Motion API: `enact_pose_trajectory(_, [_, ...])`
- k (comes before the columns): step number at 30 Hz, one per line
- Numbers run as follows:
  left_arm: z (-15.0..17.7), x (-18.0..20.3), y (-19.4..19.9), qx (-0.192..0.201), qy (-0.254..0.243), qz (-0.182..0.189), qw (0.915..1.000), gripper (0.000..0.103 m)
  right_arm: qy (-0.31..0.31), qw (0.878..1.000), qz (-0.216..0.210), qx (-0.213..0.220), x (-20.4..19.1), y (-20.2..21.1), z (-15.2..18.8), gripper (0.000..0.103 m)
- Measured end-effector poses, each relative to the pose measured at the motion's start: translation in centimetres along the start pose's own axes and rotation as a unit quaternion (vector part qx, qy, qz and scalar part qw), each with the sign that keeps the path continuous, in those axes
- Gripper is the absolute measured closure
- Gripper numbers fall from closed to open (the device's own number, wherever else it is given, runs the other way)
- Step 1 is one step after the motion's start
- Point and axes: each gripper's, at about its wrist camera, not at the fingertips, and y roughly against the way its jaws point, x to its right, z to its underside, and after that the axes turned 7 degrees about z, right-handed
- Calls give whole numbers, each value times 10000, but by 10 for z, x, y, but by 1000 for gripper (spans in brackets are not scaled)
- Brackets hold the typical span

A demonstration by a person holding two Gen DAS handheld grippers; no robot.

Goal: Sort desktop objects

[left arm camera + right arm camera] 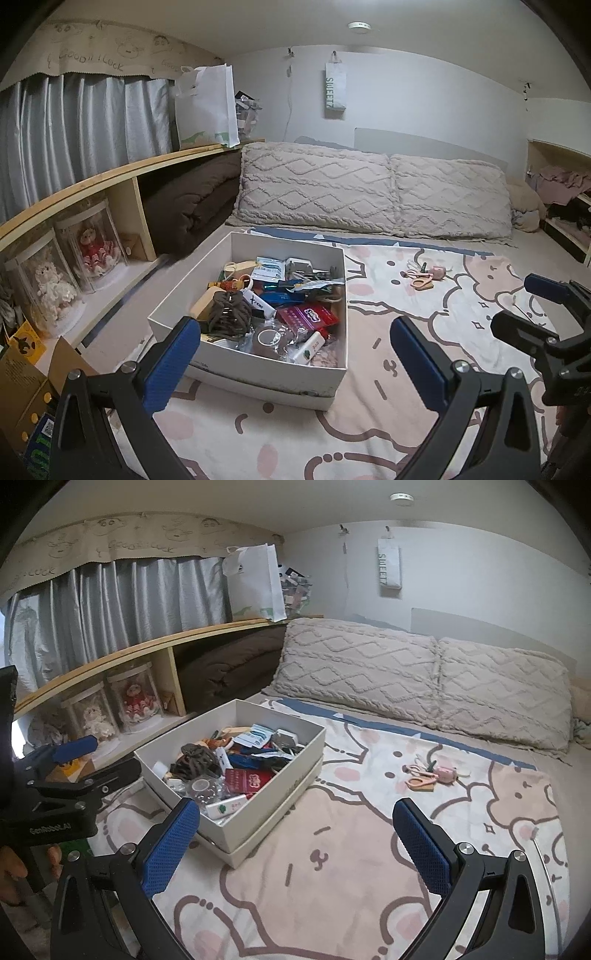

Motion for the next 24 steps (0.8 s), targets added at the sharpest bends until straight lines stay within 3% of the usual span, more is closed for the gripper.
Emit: enact_pose_trajectory(24, [2, 29, 5, -45, -105, 225, 9997, 0, -196, 9993, 305, 98, 24, 25, 15, 0])
